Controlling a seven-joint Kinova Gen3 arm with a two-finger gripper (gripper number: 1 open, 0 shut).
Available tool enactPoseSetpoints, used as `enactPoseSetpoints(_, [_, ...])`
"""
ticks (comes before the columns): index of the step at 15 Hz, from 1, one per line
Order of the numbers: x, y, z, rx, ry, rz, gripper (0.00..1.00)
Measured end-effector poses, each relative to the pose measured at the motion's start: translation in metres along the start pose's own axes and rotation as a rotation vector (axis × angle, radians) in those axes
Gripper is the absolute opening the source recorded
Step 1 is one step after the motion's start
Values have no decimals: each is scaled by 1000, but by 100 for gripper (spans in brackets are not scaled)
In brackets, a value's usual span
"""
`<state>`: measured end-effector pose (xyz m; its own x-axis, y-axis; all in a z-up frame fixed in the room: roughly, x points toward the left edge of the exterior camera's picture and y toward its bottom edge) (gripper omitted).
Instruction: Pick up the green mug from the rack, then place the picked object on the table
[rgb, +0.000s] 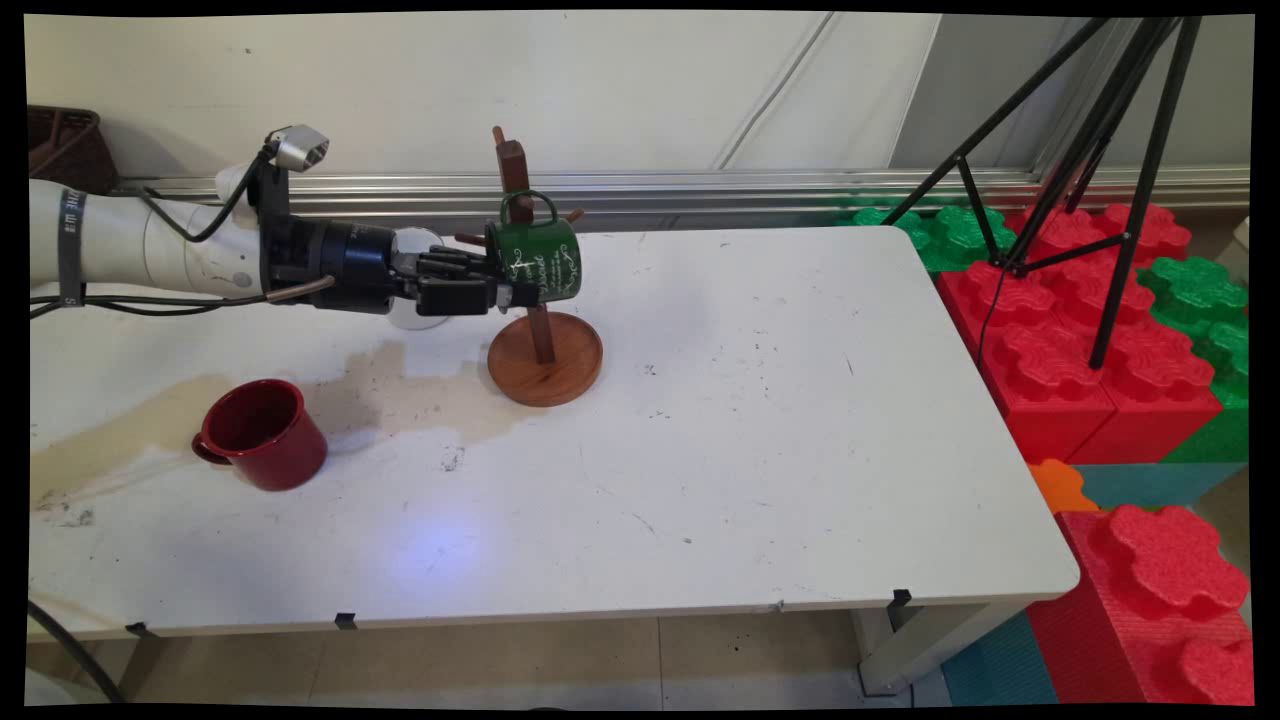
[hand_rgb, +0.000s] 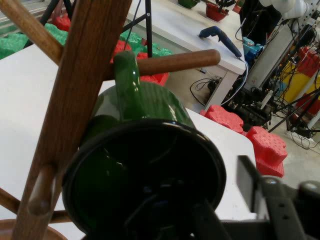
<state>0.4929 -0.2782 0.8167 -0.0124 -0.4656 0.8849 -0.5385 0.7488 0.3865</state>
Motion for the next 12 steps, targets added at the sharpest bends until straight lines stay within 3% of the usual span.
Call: enactPoseSetpoints(12, [0,2,-2,-3,5,-3,0])
